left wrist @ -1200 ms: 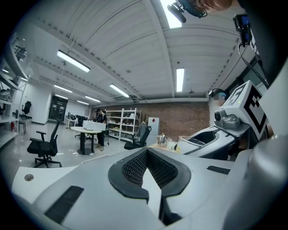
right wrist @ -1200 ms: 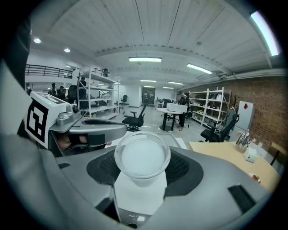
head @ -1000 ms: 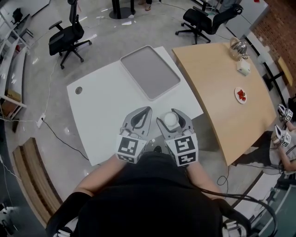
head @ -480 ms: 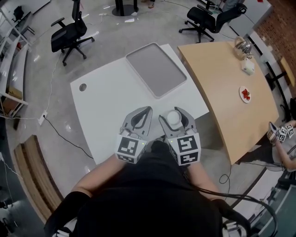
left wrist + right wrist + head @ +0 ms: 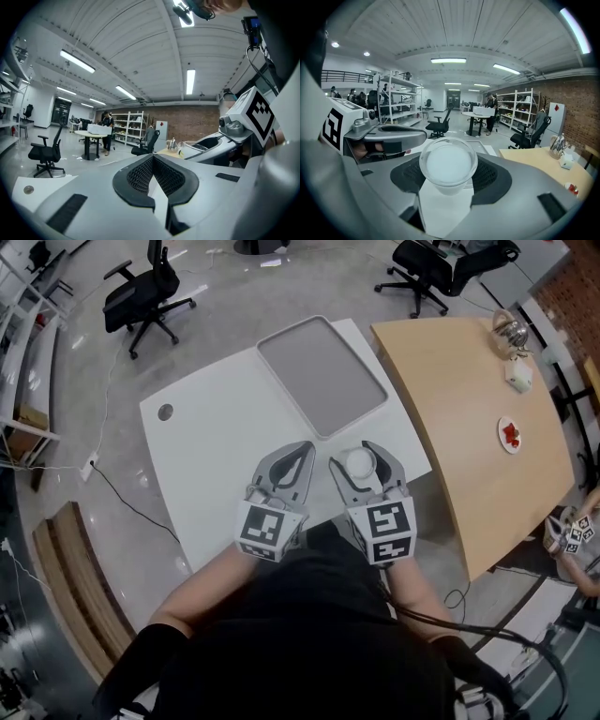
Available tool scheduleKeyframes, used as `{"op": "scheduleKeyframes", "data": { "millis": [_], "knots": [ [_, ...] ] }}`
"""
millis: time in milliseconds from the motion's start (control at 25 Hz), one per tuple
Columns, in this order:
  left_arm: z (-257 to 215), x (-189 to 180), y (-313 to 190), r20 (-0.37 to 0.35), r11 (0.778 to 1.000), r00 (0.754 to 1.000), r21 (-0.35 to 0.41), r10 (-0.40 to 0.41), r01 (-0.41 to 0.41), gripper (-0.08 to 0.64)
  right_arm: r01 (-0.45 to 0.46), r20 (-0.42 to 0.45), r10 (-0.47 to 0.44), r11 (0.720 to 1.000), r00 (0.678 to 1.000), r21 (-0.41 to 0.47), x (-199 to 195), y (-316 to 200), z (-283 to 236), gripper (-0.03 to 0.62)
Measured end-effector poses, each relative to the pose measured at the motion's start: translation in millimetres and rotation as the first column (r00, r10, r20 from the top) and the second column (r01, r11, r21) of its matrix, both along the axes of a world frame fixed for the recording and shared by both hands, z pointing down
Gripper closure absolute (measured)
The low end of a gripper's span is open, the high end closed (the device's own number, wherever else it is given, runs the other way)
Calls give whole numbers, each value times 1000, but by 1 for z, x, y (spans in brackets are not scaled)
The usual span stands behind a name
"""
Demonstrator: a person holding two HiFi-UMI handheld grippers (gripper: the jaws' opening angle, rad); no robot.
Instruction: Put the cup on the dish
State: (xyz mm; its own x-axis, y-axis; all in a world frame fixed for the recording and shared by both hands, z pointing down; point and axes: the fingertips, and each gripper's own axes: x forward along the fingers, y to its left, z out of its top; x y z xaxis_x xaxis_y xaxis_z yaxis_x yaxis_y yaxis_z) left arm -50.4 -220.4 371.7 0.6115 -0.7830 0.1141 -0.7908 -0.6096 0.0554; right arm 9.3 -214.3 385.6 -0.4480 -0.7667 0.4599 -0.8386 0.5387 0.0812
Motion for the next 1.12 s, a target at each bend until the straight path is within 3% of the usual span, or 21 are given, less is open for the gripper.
{"op": "scheduleKeyframes", "data": {
  "millis": [520,1120],
  "knots": [
    [29,30,-101,10,996,998,-63,-61,61,560,63,-1,-63,995,998,-72,20,-100,36,347],
    [103,31,-233,53,976,984,-131,-168,173,560,72,-1,-73,990,997,-121,24,-256,111,347]
  ]
}}
